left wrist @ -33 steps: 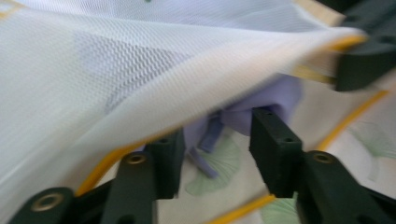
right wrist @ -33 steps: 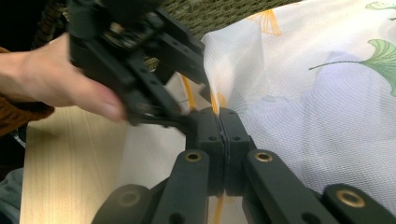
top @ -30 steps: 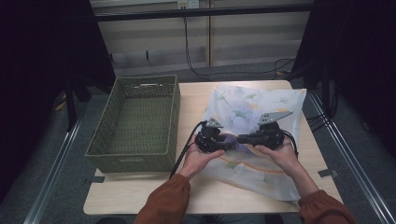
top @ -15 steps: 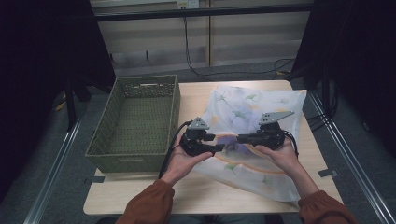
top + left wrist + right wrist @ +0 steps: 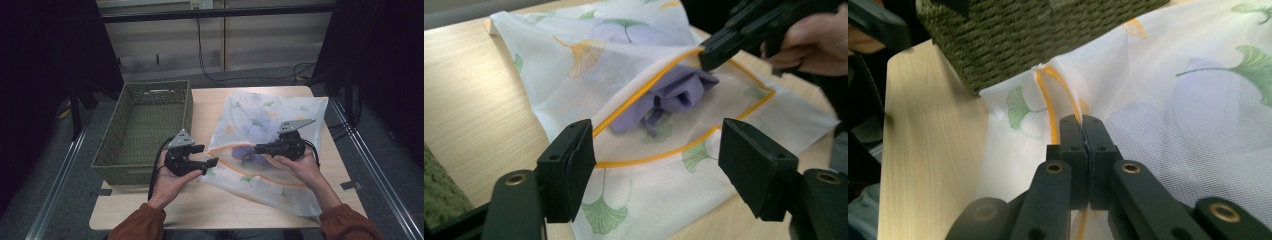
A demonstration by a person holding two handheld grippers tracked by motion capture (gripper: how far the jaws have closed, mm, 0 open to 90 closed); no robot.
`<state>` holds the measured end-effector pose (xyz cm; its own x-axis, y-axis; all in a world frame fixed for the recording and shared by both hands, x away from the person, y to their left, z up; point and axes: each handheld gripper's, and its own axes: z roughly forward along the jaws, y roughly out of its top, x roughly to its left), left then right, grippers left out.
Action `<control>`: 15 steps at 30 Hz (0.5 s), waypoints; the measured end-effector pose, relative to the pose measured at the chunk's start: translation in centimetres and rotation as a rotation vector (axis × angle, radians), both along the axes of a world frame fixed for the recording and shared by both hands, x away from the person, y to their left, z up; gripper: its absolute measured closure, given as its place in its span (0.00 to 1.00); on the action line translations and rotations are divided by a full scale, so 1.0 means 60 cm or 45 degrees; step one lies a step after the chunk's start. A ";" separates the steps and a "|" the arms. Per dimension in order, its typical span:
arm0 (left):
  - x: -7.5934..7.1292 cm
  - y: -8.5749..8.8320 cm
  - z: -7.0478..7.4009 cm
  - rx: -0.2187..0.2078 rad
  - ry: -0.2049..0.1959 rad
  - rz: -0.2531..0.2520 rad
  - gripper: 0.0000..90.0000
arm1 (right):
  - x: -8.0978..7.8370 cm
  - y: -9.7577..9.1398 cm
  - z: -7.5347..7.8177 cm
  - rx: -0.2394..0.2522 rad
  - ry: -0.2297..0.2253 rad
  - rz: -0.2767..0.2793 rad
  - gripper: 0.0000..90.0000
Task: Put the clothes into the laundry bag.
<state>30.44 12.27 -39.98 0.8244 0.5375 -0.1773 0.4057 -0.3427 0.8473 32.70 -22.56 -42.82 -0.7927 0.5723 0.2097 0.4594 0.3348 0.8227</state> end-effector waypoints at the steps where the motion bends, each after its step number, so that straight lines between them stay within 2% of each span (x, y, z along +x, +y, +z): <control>1: -0.005 0.007 0.000 -0.016 -0.007 0.008 0.33 | 0.000 0.001 -0.004 -0.008 0.005 0.011 0.99; 5: -0.021 0.035 -0.003 -0.070 -0.006 0.028 0.32 | -0.004 0.002 -0.013 -0.027 0.026 0.024 0.99; 10: -0.030 0.055 -0.008 -0.091 -0.004 0.061 0.32 | -0.004 0.004 -0.019 -0.034 0.041 0.029 0.99; 15: -0.042 0.072 0.002 -0.140 -0.025 0.104 0.31 | -0.007 0.012 -0.026 -0.098 0.049 0.055 0.99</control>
<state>27.91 16.57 -39.88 0.7827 0.5812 -0.2228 0.4111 -0.2140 0.8861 32.28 -21.83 -44.40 -0.8091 0.5535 0.1975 0.4741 0.4162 0.7759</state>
